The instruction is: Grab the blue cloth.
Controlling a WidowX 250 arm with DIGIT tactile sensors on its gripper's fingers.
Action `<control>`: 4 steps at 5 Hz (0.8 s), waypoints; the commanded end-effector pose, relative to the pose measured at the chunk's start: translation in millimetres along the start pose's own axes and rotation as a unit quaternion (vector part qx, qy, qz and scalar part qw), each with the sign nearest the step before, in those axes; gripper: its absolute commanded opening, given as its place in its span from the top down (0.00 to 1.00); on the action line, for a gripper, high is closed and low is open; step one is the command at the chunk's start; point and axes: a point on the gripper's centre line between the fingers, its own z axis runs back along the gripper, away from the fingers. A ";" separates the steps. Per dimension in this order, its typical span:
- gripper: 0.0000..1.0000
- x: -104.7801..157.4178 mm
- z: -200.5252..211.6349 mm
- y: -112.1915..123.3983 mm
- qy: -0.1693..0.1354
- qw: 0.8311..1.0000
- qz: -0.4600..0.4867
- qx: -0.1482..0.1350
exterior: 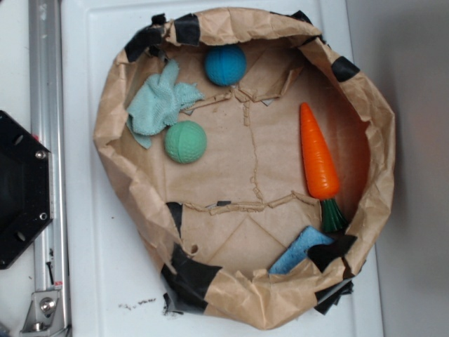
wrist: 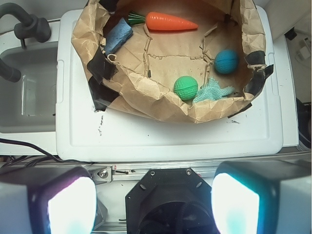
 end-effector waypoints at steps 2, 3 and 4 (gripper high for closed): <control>0.00 118.7 -105.1 32.3 -0.083 0.989 -0.015 0.125; 0.00 120.8 -133.1 38.1 -0.022 0.996 -0.025 0.084; 0.00 96.6 -171.5 49.7 0.053 0.997 -0.041 0.035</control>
